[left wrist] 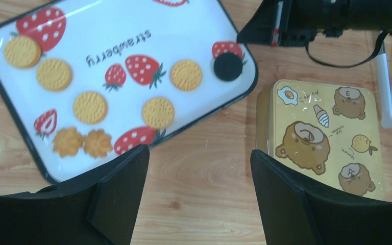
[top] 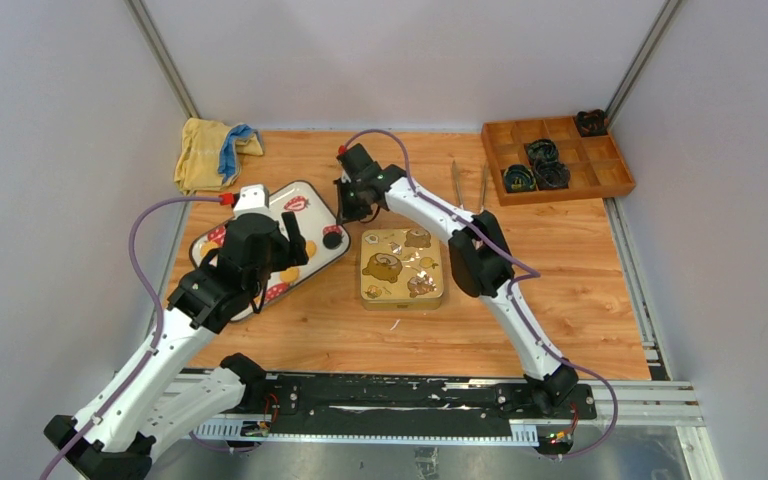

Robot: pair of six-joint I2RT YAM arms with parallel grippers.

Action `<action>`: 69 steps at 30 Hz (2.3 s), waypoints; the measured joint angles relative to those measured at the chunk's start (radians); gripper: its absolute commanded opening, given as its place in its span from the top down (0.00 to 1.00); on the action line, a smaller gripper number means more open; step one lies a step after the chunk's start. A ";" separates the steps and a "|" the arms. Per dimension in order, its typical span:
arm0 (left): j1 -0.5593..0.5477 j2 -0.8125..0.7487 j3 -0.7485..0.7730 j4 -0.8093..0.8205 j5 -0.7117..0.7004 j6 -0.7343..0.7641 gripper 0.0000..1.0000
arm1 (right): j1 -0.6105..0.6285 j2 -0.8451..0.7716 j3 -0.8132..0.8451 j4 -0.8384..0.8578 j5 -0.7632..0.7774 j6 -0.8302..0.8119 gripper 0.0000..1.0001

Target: Pack the cookies

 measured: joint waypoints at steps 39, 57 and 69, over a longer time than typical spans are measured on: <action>0.000 0.077 -0.080 0.071 0.132 -0.069 0.22 | -0.391 -0.242 -0.446 0.121 0.263 -0.085 1.00; 0.000 0.133 -0.079 0.095 0.151 -0.061 0.22 | -0.461 -0.286 -0.441 0.080 0.234 -0.171 1.00; 0.000 0.121 -0.079 0.096 0.151 -0.059 0.22 | -0.414 -0.291 -0.458 0.087 0.043 -0.142 0.94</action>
